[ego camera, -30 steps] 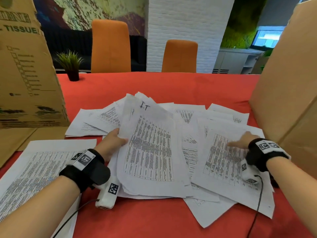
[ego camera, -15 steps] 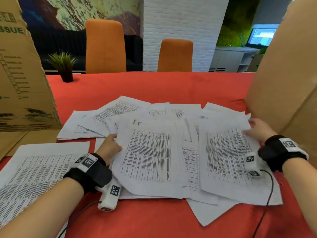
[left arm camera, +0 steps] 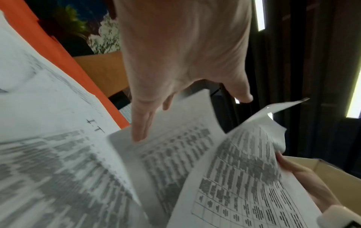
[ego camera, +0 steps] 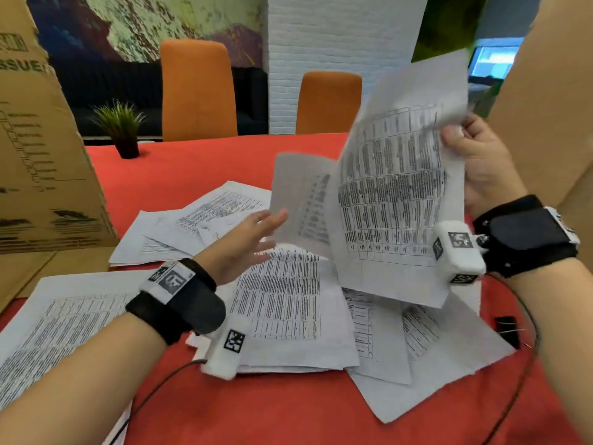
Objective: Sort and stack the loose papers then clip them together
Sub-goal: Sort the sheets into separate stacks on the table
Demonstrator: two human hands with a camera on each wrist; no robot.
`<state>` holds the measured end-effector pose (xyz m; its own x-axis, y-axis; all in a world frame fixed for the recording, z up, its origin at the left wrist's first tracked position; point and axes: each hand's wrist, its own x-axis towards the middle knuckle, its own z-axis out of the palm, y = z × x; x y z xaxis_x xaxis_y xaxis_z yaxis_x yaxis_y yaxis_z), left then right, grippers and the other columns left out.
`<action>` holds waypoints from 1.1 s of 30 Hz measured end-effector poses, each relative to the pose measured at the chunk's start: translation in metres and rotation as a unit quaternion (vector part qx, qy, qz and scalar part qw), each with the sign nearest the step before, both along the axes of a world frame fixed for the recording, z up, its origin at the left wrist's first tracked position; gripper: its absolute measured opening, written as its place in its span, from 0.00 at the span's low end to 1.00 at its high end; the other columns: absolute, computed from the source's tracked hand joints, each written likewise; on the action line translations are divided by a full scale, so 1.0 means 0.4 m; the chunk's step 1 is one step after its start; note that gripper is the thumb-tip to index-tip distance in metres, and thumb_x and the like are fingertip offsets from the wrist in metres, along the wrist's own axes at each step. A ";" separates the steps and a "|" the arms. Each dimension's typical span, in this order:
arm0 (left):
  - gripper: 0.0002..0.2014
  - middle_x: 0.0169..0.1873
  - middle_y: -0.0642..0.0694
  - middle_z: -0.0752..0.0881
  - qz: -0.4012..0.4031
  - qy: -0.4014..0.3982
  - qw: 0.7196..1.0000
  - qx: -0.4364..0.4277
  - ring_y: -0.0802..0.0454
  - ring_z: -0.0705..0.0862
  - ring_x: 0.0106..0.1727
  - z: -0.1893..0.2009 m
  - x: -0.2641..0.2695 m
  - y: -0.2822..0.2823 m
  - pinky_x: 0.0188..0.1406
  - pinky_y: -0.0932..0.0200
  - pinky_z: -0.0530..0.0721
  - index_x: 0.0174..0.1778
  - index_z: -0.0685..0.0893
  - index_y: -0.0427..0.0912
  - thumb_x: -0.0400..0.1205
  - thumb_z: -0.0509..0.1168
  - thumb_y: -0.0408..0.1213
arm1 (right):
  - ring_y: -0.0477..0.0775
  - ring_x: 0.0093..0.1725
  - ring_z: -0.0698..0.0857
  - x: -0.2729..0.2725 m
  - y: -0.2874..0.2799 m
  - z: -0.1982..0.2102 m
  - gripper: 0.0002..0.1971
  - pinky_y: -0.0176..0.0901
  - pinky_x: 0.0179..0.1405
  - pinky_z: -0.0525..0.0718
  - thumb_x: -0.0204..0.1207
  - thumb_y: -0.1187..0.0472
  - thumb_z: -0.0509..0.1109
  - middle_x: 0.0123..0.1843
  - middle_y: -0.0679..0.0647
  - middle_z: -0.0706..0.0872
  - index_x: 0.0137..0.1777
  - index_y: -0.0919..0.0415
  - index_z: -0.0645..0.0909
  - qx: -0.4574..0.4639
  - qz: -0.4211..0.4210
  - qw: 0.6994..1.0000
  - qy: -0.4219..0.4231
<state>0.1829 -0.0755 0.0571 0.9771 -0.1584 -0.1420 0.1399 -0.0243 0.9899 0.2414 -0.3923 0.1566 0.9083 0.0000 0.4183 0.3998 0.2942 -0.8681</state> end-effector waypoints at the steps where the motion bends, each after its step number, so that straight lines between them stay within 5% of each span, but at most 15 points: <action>1: 0.67 0.67 0.46 0.76 -0.024 0.003 1.000 -0.001 0.44 0.79 0.66 0.006 0.005 -0.019 0.65 0.50 0.77 0.77 0.63 0.50 0.40 0.77 0.72 | 0.56 0.53 0.88 -0.016 0.025 0.014 0.08 0.61 0.63 0.84 0.82 0.70 0.63 0.52 0.55 0.89 0.53 0.58 0.79 -0.019 0.018 0.999 -0.022; 4: 0.63 0.66 0.47 0.83 -0.045 0.020 0.998 -0.025 0.46 0.84 0.59 -0.006 0.034 -0.062 0.58 0.50 0.82 0.75 0.65 0.50 0.43 0.81 0.67 | 0.55 0.55 0.84 -0.073 0.115 0.058 0.07 0.62 0.70 0.77 0.81 0.68 0.65 0.51 0.53 0.87 0.52 0.57 0.80 -0.107 0.050 0.988 -0.104; 7: 0.55 0.65 0.49 0.86 -0.023 0.051 0.992 -0.114 0.50 0.87 0.61 -0.014 0.038 -0.084 0.59 0.49 0.86 0.80 0.63 0.47 0.58 0.79 0.59 | 0.59 0.52 0.83 -0.099 0.193 0.100 0.05 0.60 0.65 0.81 0.82 0.71 0.62 0.53 0.61 0.83 0.54 0.62 0.76 -0.036 0.121 0.985 -0.120; 9: 0.40 0.63 0.48 0.87 -0.038 0.033 0.985 -0.164 0.51 0.88 0.60 -0.009 0.019 -0.078 0.54 0.52 0.89 0.73 0.75 0.47 0.65 0.73 0.57 | 0.58 0.47 0.85 -0.088 0.218 0.113 0.06 0.57 0.58 0.85 0.82 0.73 0.60 0.51 0.63 0.82 0.54 0.64 0.75 0.045 0.147 0.984 -0.090; 11: 0.37 0.64 0.42 0.86 -0.027 0.008 0.979 -0.200 0.47 0.87 0.61 -0.001 0.010 -0.048 0.52 0.51 0.89 0.70 0.79 0.42 0.65 0.76 0.52 | 0.56 0.44 0.85 -0.064 0.224 0.106 0.08 0.55 0.56 0.86 0.82 0.74 0.60 0.47 0.60 0.82 0.56 0.64 0.74 0.064 0.125 0.989 -0.048; 14: 0.27 0.67 0.36 0.83 0.052 -0.024 0.979 -0.195 0.43 0.86 0.59 -0.001 0.027 0.008 0.54 0.47 0.89 0.71 0.77 0.37 0.74 0.72 0.35 | 0.55 0.47 0.88 -0.020 0.227 0.039 0.12 0.53 0.51 0.89 0.83 0.73 0.60 0.50 0.59 0.86 0.63 0.64 0.74 -0.037 0.102 0.993 0.045; 16: 0.18 0.60 0.39 0.87 0.099 -0.005 0.984 -0.145 0.46 0.89 0.53 -0.012 0.034 0.041 0.52 0.50 0.90 0.67 0.80 0.39 0.80 0.66 0.30 | 0.60 0.57 0.88 0.003 0.230 -0.027 0.16 0.58 0.58 0.87 0.83 0.69 0.62 0.61 0.61 0.87 0.70 0.61 0.74 -0.131 0.133 0.977 0.099; 19: 0.18 0.65 0.37 0.85 0.149 0.047 0.981 -0.114 0.40 0.84 0.64 -0.048 0.033 0.090 0.69 0.43 0.79 0.71 0.78 0.37 0.84 0.62 0.30 | 0.62 0.58 0.86 0.005 0.224 -0.118 0.22 0.57 0.60 0.87 0.83 0.47 0.63 0.66 0.62 0.84 0.73 0.56 0.73 -0.265 0.198 0.924 0.190; 21: 0.18 0.62 0.37 0.85 0.199 0.103 0.965 -0.133 0.41 0.83 0.62 -0.086 0.034 0.130 0.70 0.44 0.77 0.71 0.77 0.33 0.85 0.60 0.29 | 0.62 0.58 0.86 0.000 0.216 -0.167 0.30 0.55 0.60 0.86 0.81 0.37 0.59 0.66 0.63 0.82 0.73 0.58 0.73 -0.339 0.155 0.894 0.246; 25: 0.06 0.27 0.55 0.84 0.254 0.176 0.947 -0.086 0.69 0.85 0.31 -0.133 0.014 0.181 0.38 0.72 0.80 0.48 0.81 0.35 0.84 0.59 0.25 | 0.61 0.68 0.79 -0.006 0.184 -0.247 0.34 0.58 0.68 0.81 0.78 0.37 0.63 0.73 0.58 0.77 0.77 0.58 0.70 -0.598 0.090 0.757 0.249; 27: 0.06 0.26 0.54 0.79 0.242 0.199 0.948 -0.063 0.65 0.81 0.21 -0.159 0.027 0.193 0.30 0.73 0.78 0.40 0.80 0.40 0.79 0.65 0.25 | 0.58 0.72 0.76 -0.015 0.188 -0.281 0.39 0.55 0.70 0.79 0.73 0.35 0.69 0.78 0.55 0.72 0.81 0.53 0.65 -0.646 0.119 0.713 0.246; 29: 0.02 0.39 0.45 0.85 0.229 0.233 0.945 -0.009 0.56 0.86 0.33 -0.186 0.033 0.194 0.39 0.66 0.80 0.42 0.81 0.40 0.77 0.65 0.35 | 0.57 0.77 0.71 -0.031 0.208 -0.307 0.44 0.52 0.76 0.71 0.72 0.35 0.70 0.82 0.54 0.66 0.83 0.51 0.60 -0.700 0.119 0.679 0.187; 31: 0.14 0.52 0.54 0.83 0.265 0.256 0.928 0.061 0.49 0.85 0.57 -0.169 0.018 0.150 0.49 0.66 0.77 0.51 0.83 0.40 0.74 0.68 0.45 | 0.58 0.81 0.65 -0.045 0.232 -0.331 0.48 0.53 0.79 0.65 0.71 0.34 0.71 0.84 0.54 0.62 0.85 0.51 0.54 -0.739 0.110 0.653 0.126; 32: 0.15 0.54 0.52 0.83 0.282 0.219 0.932 0.062 0.47 0.83 0.63 -0.163 0.012 0.137 0.46 0.68 0.75 0.55 0.84 0.39 0.76 0.67 0.43 | 0.58 0.82 0.63 -0.049 0.239 -0.340 0.49 0.54 0.80 0.64 0.70 0.34 0.71 0.85 0.54 0.61 0.85 0.51 0.52 -0.747 0.114 0.645 0.117; 33: 0.14 0.54 0.45 0.84 0.300 0.189 0.934 -0.037 0.43 0.82 0.65 -0.151 -0.002 0.122 0.40 0.68 0.78 0.55 0.83 0.33 0.78 0.64 0.37 | 0.57 0.83 0.63 -0.052 0.243 -0.346 0.51 0.53 0.80 0.63 0.70 0.33 0.71 0.85 0.54 0.60 0.86 0.51 0.50 -0.752 0.125 0.636 0.122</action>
